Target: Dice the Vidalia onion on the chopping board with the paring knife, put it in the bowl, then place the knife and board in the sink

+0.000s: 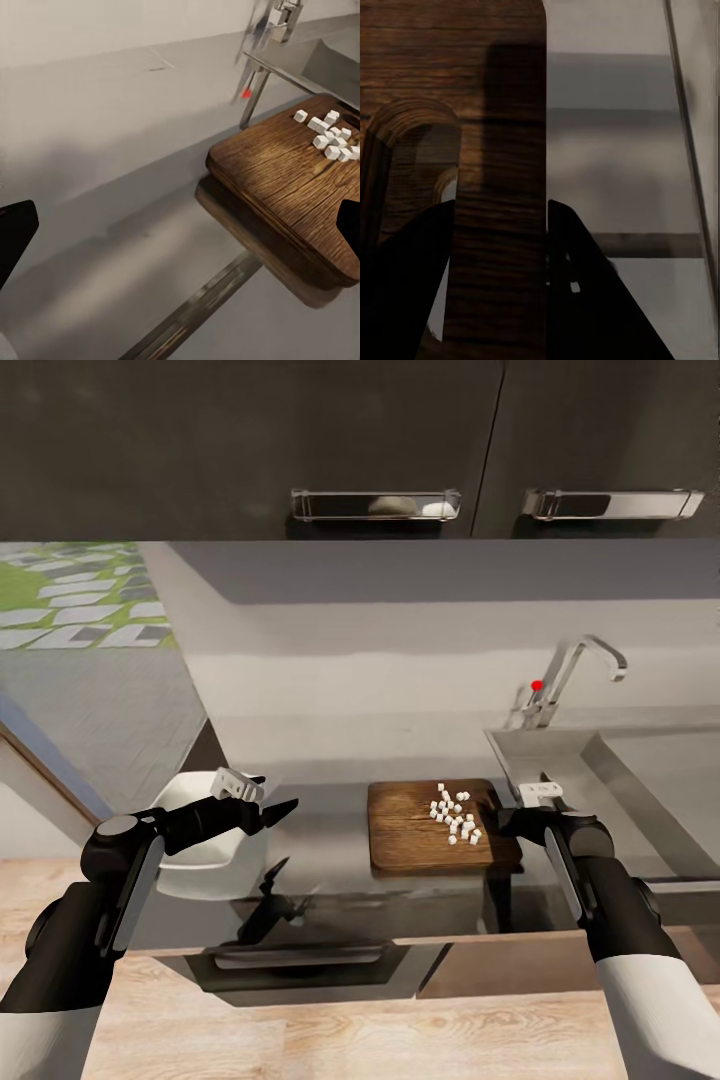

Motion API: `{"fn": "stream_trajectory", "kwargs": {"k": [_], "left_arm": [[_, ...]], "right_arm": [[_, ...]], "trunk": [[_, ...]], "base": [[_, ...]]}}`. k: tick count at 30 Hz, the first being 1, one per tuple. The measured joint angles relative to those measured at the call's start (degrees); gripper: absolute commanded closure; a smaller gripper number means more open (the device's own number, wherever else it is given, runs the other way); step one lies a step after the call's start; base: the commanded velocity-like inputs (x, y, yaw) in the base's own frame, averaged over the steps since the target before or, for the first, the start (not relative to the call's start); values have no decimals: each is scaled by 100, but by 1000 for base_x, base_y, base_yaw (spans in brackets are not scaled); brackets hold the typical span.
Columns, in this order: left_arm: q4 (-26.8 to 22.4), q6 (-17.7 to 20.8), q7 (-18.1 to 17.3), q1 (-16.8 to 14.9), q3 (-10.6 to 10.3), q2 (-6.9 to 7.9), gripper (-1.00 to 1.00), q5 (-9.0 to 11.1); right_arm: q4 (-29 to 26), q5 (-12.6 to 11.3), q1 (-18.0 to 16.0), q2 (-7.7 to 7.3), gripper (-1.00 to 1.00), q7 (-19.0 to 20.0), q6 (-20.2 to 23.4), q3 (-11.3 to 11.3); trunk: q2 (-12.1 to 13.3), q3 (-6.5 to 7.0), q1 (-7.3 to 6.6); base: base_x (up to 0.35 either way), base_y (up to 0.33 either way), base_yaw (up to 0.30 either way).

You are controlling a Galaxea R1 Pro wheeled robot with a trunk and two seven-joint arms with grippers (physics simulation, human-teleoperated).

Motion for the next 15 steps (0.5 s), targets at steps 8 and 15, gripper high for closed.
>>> {"fn": "stream_trajectory", "kwargs": {"k": [8, 15], "left_arm": [[0, -4, 0, 0, 0, 1, -100, 0], [0, -4, -1, 0, -4, 0, -100, 0]], "right_arm": [[0, 0, 0, 0, 100, 4, 0, 0], [0, 1, 0, 0, 100, 4, 0, 0]], "trunk": [[0, 59, 0], [0, 106, 0]], "base": [[0, 0, 0], [0, 0, 0]]}}
